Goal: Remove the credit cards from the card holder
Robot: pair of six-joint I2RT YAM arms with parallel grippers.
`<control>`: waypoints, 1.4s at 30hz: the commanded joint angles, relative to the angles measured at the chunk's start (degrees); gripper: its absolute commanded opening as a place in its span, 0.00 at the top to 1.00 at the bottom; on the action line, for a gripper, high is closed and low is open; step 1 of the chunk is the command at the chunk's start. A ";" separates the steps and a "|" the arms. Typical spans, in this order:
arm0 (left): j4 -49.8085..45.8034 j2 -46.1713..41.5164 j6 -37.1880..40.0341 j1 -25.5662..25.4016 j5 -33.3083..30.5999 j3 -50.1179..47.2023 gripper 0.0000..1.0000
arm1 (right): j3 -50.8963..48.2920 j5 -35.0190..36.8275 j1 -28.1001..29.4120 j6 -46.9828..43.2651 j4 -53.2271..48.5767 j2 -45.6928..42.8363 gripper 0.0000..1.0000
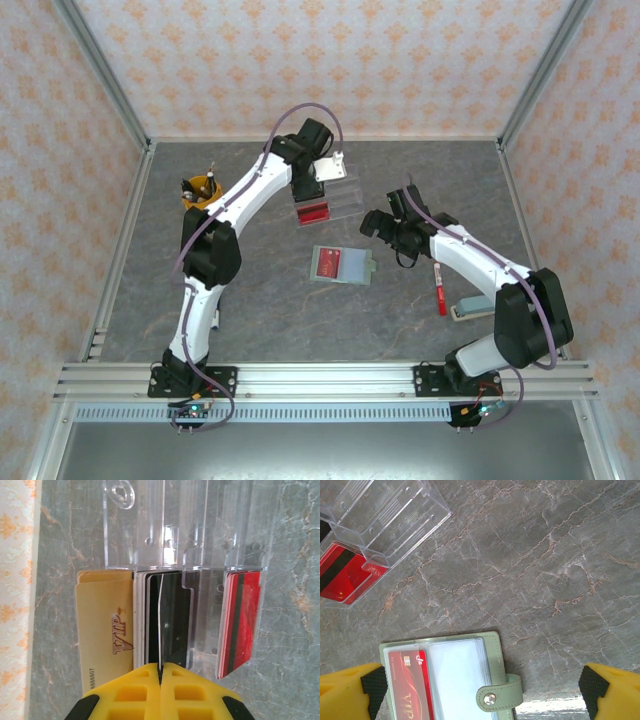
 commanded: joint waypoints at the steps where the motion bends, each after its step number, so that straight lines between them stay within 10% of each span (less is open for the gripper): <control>1: -2.32 1.08 2.06 0.18 -3.12 2.46 1.00 | 2.18 0.97 -0.05 0.54 -1.81 -0.17 0.00; 35: -3.89 7.21 5.42 -0.78 -5.07 7.96 1.00 | 2.97 0.08 -0.04 0.53 -3.04 0.80 0.00; 42: -3.80 7.43 3.16 -0.72 -6.70 8.84 0.83 | 3.23 -0.79 -0.04 0.88 -2.60 1.65 0.00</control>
